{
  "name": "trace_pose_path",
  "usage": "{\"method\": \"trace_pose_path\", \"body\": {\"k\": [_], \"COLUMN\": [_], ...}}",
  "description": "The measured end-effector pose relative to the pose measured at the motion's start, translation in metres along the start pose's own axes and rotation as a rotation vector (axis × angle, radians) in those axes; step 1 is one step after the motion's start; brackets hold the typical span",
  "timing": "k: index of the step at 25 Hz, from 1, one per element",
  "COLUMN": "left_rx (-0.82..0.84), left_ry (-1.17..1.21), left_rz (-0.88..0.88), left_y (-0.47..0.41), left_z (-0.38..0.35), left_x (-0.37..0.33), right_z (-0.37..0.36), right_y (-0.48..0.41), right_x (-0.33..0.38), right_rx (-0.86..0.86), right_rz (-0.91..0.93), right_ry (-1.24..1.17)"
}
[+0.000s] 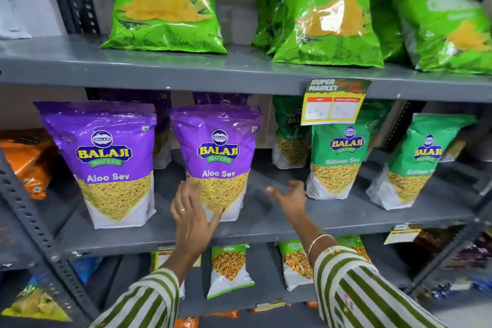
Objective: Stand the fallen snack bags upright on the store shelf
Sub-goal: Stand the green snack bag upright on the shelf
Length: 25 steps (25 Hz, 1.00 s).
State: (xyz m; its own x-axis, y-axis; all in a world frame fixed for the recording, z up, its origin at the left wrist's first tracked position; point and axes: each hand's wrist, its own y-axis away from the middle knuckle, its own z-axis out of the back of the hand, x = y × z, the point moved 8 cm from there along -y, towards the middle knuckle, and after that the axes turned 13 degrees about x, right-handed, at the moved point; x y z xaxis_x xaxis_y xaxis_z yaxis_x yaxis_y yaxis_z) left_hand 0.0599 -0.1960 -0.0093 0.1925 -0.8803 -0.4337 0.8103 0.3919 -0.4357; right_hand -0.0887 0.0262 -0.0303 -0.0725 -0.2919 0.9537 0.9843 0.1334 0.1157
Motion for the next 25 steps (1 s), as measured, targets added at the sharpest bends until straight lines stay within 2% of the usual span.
{"method": "trace_pose_path", "body": {"k": [3, 5, 6, 8, 11, 16, 21, 25], "left_rx": [0.058, 0.171, 0.220, 0.360, 0.481, 0.592, 0.525, 0.545], "left_ry": [-0.065, -0.025, 0.043, 0.273, 0.612, 0.816, 0.763, 0.709], "left_rz": [-0.253, -0.276, -0.231, -0.046, 0.231, 0.369, 0.495, 0.486], "left_y": [0.010, 0.001, -0.008, -0.030, -0.062, -0.083, -0.071, -0.053], "left_z": [-0.034, -0.067, -0.084, -0.125, -0.174, -0.207, -0.201, -0.177], "left_x": [-0.065, -0.108, -0.125, -0.153, -0.190, -0.223, -0.204, -0.179], "right_z": [0.083, 0.135, 0.155, 0.180, 0.201, 0.184, 0.169, 0.145], "right_y": [0.001, -0.009, -0.024, -0.070, -0.181, -0.142, -0.131, -0.100], "right_x": [-0.005, -0.009, -0.016, -0.039, -0.116, -0.051, -0.050, -0.045], "right_rx": [-0.299, -0.361, -0.334, -0.151, 0.088, 0.472, 0.448, 0.470], "right_rz": [-0.044, -0.052, -0.045, -0.032, 0.011, 0.081, 0.110, 0.122], "right_ry": [0.050, 0.066, 0.086, 0.083, 0.092, 0.005, -0.005, -0.006]}}
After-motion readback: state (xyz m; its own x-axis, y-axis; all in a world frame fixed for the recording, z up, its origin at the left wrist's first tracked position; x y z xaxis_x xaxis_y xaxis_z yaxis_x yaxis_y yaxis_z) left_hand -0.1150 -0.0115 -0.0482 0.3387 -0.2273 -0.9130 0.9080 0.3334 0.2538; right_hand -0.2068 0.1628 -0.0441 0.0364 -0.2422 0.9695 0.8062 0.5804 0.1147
